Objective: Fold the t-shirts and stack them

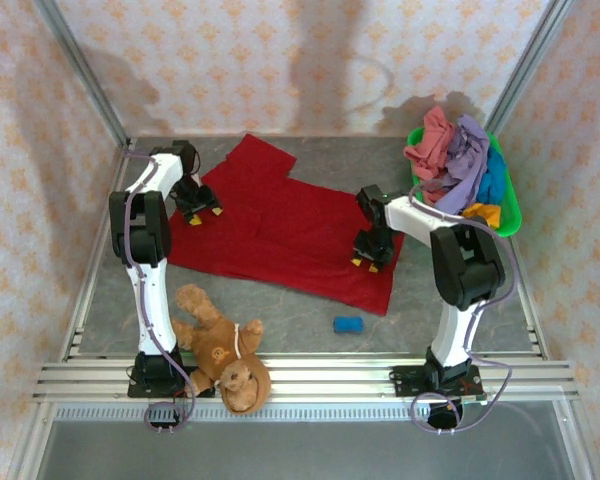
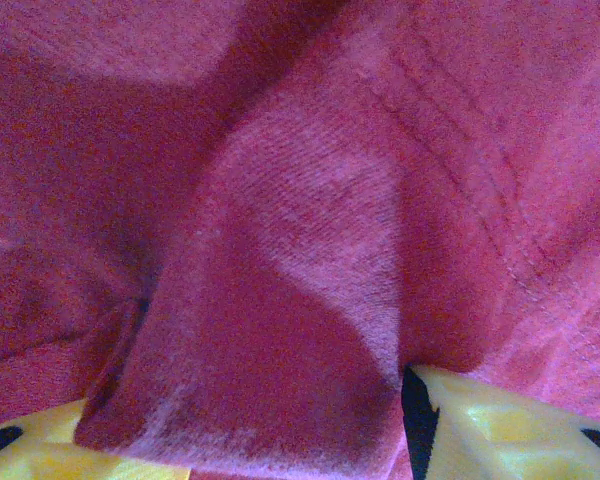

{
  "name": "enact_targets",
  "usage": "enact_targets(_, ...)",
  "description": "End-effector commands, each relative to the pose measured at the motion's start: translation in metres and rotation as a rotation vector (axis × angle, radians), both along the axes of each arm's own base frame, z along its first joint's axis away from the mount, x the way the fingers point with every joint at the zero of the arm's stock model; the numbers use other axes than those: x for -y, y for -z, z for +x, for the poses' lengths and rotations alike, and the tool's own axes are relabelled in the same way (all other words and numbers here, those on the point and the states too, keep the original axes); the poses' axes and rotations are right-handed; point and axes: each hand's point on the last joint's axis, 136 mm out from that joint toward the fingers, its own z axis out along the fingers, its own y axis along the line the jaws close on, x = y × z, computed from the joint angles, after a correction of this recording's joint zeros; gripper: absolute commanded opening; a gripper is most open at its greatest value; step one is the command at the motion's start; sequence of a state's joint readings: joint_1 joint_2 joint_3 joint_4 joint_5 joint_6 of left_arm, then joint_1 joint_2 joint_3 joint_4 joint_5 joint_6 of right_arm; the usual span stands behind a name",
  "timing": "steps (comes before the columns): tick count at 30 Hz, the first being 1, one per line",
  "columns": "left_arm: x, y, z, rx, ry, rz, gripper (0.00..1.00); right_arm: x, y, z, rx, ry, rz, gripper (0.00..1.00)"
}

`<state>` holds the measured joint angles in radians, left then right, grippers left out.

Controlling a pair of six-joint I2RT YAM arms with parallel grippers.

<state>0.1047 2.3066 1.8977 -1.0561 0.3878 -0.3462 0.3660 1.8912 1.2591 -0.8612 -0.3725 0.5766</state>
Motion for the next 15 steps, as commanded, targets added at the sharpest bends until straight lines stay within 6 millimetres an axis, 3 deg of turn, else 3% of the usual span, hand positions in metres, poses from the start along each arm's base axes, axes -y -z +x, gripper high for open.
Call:
enact_targets(1,-0.025,0.018,-0.01,-0.045,-0.074,0.053,0.57,0.006,0.013,0.016,-0.008,-0.055,-0.04,0.35)
enact_targets(9,-0.05,0.016,-0.032,-0.063,-0.123,0.066,0.58,-0.004,0.02,0.05,-0.038,-0.107,-0.019,0.35)
enact_targets(15,-0.057,0.015,-0.055,-0.057,-0.168,0.065,0.59,-0.006,0.024,0.038,-0.077,-0.115,0.002,0.35)
